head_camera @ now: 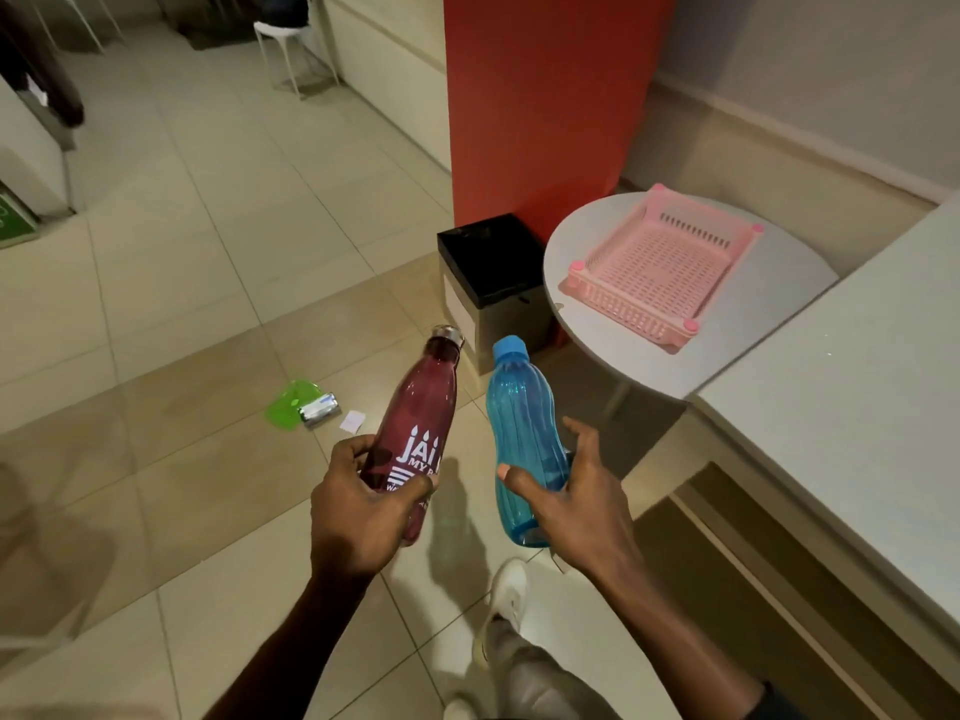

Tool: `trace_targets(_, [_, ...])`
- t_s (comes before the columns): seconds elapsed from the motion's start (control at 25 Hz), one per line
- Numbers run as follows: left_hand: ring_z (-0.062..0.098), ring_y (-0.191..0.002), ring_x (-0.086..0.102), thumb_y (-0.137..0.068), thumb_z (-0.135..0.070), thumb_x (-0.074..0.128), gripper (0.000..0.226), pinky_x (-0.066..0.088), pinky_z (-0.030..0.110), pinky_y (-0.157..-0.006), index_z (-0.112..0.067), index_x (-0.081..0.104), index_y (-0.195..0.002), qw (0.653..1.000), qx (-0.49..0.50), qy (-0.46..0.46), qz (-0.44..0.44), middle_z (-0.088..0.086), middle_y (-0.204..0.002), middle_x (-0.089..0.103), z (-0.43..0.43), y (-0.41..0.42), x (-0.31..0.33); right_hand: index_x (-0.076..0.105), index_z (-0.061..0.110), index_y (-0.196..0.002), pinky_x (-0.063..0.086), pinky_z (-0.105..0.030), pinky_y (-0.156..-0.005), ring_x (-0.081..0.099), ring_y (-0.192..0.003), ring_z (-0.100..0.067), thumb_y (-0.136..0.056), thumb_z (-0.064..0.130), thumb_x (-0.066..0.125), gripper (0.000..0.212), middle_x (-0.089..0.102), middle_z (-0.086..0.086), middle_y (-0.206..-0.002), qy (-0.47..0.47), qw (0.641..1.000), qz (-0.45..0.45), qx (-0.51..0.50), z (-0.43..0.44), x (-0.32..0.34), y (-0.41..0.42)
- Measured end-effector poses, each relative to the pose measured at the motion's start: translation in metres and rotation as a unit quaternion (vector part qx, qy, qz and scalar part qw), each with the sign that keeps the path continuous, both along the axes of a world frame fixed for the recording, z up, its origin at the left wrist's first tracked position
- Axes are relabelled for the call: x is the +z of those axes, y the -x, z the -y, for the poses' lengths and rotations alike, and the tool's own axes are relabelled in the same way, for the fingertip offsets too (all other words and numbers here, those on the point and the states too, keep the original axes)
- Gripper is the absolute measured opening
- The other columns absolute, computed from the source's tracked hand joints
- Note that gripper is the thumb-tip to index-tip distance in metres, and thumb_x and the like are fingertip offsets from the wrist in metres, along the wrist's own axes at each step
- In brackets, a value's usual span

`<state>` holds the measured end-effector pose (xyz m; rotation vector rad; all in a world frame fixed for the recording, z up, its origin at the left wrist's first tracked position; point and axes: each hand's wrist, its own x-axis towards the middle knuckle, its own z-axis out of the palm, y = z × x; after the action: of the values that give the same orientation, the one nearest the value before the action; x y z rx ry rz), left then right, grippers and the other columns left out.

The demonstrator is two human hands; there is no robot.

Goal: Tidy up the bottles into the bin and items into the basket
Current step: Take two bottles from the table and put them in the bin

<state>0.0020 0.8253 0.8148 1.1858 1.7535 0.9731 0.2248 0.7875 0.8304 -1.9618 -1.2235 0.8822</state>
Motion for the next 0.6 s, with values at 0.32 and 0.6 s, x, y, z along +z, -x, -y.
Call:
trace_targets(0.32, [0.010, -0.086, 0.070, -0.065, -0.044, 0.097, 0.081, 0.063, 0.036, -0.073, -0.022, 0.059, -0.133, 0.994, 0.000, 0.047, -0.102, -0.002, -0.113, 0.074, -0.125, 0.011, -0.021, 0.026, 0.041, -0.142, 0.054, -0.018, -0.052, 0.059, -0.072, 0.001, -0.063, 0.088, 0.066, 0.100, 0.051, 0.020, -0.104, 0.048, 0.998, -0.004, 0.040, -0.147, -0.047, 0.009])
trace_targets(0.6, [0.023, -0.095, 0.072, -0.067, -0.044, 0.096, 0.086, 0.063, 0.041, -0.083, -0.016, 0.056, -0.139, 0.989, 0.011, 0.068, -0.130, 0.003, -0.122, 0.073, -0.238, 0.009, -0.031, 0.028, 0.029, -0.149, 0.044, -0.014, -0.048, 0.057, -0.071, 0.002, -0.075, 0.075, 0.071, 0.097, 0.054, 0.013, -0.099, 0.089, 0.994, -0.020, 0.065, -0.267, -0.065, 0.003])
